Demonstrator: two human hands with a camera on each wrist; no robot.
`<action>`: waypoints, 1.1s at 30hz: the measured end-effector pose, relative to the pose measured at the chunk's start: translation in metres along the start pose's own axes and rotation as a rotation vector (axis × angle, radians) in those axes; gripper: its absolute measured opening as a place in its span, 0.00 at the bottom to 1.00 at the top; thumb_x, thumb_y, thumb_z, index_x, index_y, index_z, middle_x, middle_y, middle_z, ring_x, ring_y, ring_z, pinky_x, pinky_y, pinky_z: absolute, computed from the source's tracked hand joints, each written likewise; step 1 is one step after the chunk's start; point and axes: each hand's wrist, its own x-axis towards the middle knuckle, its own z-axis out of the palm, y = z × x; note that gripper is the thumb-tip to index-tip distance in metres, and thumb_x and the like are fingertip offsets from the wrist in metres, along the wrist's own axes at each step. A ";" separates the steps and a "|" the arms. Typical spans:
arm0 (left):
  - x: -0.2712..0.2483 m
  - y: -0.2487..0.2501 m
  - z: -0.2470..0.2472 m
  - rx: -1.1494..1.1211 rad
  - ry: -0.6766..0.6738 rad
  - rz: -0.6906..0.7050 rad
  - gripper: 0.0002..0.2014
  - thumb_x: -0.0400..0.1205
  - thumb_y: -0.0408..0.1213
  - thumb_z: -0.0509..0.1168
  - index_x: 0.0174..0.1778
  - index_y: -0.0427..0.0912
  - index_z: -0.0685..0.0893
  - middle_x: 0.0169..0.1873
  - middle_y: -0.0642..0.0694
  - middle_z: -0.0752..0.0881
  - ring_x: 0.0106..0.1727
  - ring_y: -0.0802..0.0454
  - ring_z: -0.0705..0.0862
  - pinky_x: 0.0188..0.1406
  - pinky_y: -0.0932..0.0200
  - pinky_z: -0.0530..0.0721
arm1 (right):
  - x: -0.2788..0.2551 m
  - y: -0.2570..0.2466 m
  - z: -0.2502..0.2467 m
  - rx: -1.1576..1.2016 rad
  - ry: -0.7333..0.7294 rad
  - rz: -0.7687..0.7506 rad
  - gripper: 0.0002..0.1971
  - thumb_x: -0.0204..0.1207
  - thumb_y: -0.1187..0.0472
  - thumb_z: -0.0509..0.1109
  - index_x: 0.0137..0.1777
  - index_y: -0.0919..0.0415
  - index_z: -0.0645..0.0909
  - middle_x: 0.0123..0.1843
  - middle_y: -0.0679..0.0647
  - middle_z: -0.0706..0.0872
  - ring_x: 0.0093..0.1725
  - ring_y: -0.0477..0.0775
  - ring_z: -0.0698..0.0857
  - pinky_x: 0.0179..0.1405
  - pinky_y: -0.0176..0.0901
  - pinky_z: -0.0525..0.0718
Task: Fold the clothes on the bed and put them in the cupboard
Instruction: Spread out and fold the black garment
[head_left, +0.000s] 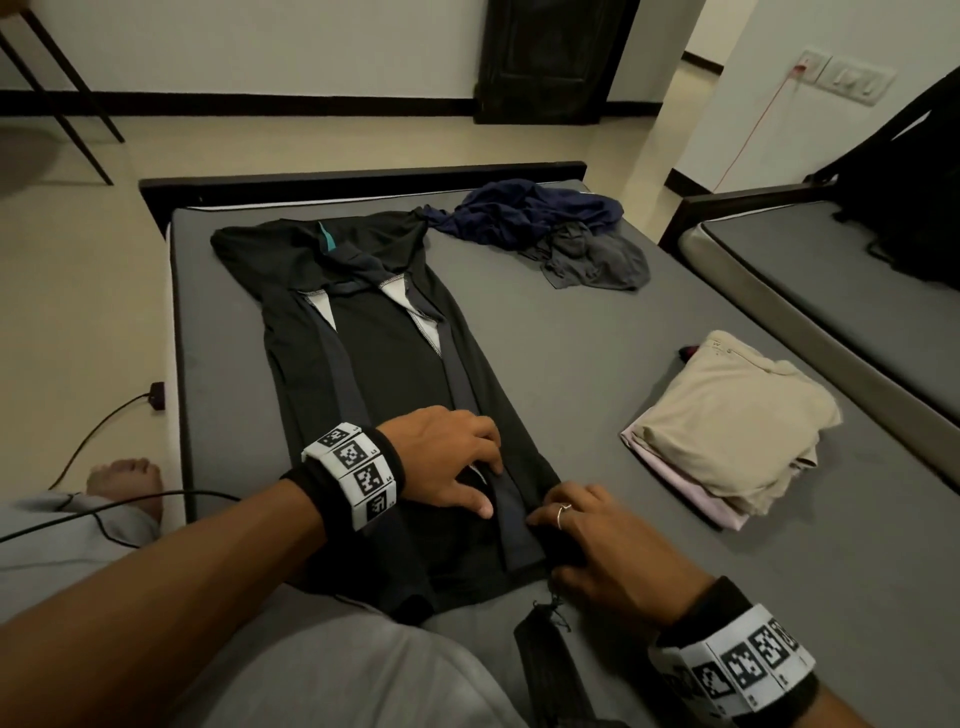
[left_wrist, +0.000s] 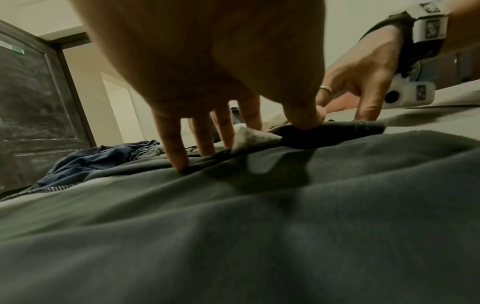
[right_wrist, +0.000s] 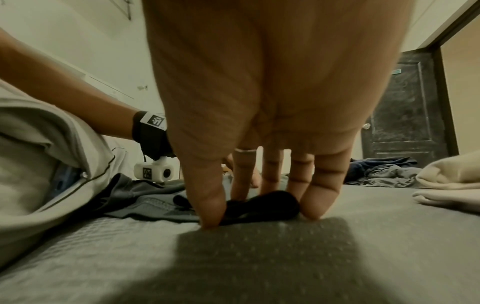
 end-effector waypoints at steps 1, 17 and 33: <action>-0.001 -0.002 0.001 -0.001 -0.015 -0.032 0.31 0.77 0.73 0.58 0.69 0.57 0.80 0.72 0.54 0.75 0.70 0.54 0.77 0.64 0.49 0.81 | 0.000 0.000 0.002 -0.001 0.003 0.001 0.25 0.79 0.44 0.69 0.77 0.38 0.72 0.75 0.41 0.68 0.68 0.44 0.69 0.69 0.40 0.75; 0.000 -0.045 -0.002 0.171 -0.082 -0.414 0.28 0.87 0.57 0.54 0.84 0.59 0.60 0.87 0.50 0.53 0.86 0.40 0.54 0.81 0.32 0.58 | 0.051 -0.038 -0.008 -0.151 -0.029 0.015 0.38 0.74 0.26 0.63 0.79 0.46 0.69 0.67 0.48 0.78 0.62 0.51 0.80 0.59 0.48 0.83; 0.018 -0.068 -0.027 0.298 0.138 -0.365 0.12 0.86 0.40 0.60 0.63 0.55 0.83 0.63 0.49 0.80 0.62 0.44 0.79 0.65 0.43 0.75 | 0.051 -0.029 0.004 0.117 -0.117 -0.181 0.08 0.86 0.55 0.61 0.53 0.38 0.69 0.48 0.42 0.82 0.44 0.41 0.80 0.44 0.29 0.75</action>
